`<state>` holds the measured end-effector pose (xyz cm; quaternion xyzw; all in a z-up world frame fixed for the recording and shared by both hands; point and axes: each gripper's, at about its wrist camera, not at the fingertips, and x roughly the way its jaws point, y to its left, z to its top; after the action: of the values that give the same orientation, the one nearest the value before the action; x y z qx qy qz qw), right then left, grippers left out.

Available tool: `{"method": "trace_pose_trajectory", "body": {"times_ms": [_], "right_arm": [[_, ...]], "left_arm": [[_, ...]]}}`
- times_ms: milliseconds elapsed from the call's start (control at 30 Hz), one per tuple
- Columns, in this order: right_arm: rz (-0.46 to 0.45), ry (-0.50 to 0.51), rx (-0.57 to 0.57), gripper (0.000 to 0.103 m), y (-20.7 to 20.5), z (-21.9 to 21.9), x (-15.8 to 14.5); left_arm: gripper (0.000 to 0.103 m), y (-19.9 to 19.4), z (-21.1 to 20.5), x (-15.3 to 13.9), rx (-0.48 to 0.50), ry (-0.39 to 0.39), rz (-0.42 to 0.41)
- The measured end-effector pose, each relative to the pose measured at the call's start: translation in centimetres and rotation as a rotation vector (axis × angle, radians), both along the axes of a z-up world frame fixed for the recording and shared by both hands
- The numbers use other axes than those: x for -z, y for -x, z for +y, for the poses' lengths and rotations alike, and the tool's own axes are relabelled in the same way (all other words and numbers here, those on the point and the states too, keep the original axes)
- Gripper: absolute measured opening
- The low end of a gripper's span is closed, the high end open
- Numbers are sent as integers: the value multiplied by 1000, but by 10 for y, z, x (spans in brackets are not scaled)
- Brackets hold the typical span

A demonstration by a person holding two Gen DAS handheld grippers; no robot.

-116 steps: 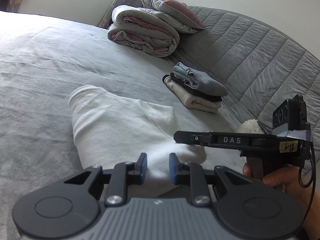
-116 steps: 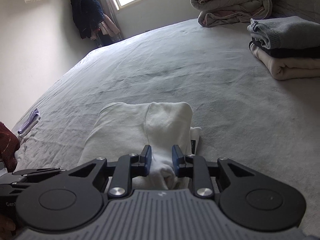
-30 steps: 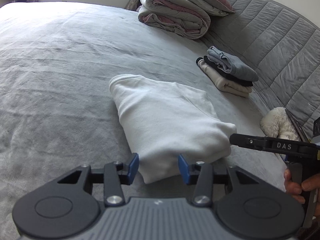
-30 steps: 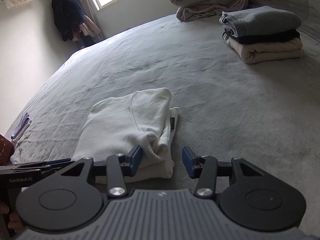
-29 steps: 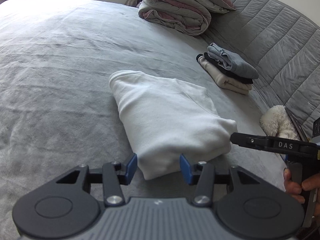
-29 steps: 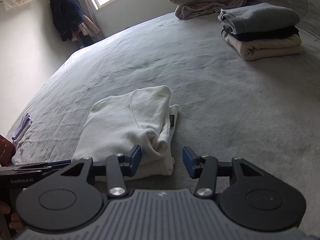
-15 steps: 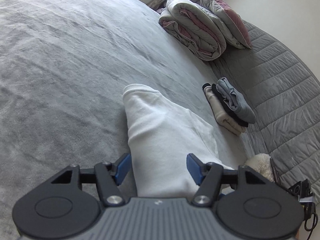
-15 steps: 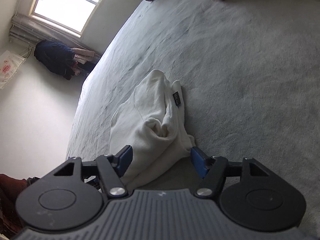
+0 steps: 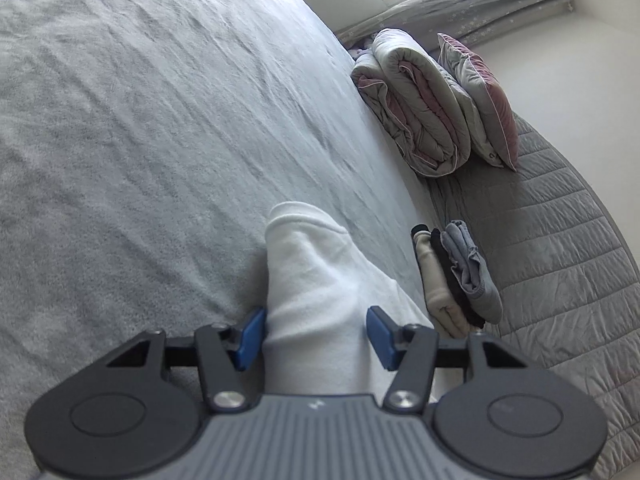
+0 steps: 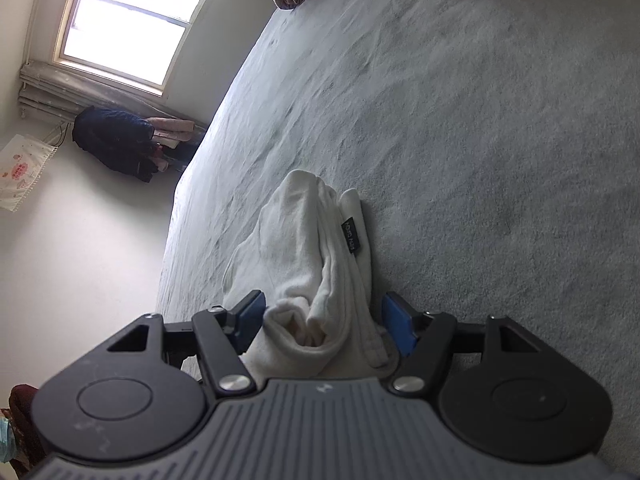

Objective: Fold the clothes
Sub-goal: 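Lift the folded sweatshirt with both grippers and carry it toward the clothes stack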

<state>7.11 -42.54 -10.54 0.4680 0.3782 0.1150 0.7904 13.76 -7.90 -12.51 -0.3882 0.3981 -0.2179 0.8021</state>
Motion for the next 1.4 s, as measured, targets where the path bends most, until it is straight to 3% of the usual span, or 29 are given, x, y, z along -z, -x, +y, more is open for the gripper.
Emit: {"method": "trace_pose_trajectory", "body": {"times_ms": [100,333,533,667,933,1400], "right_arm": [[-25,9,-12,65,-6,7,2],[-71,80,-31,45,-3,19,-5],[-107,76,-30,41,9,17,-25],[-137,73,-30,41,11,1,-47],[-212,91,13,41,-9,-49,-97],[-282,211,56,40,-75,-156,-164]], "left_arm": [[51,1,-2,4,-26,10,-14],[41,7,-7,1,-58,-27,-48],[34,12,-15,-21,-40,-79,-93],[33,7,-25,-40,-26,-65,-111],[33,-20,-94,-89,29,-54,-193],[33,-84,-231,-139,68,-22,-276]]}}
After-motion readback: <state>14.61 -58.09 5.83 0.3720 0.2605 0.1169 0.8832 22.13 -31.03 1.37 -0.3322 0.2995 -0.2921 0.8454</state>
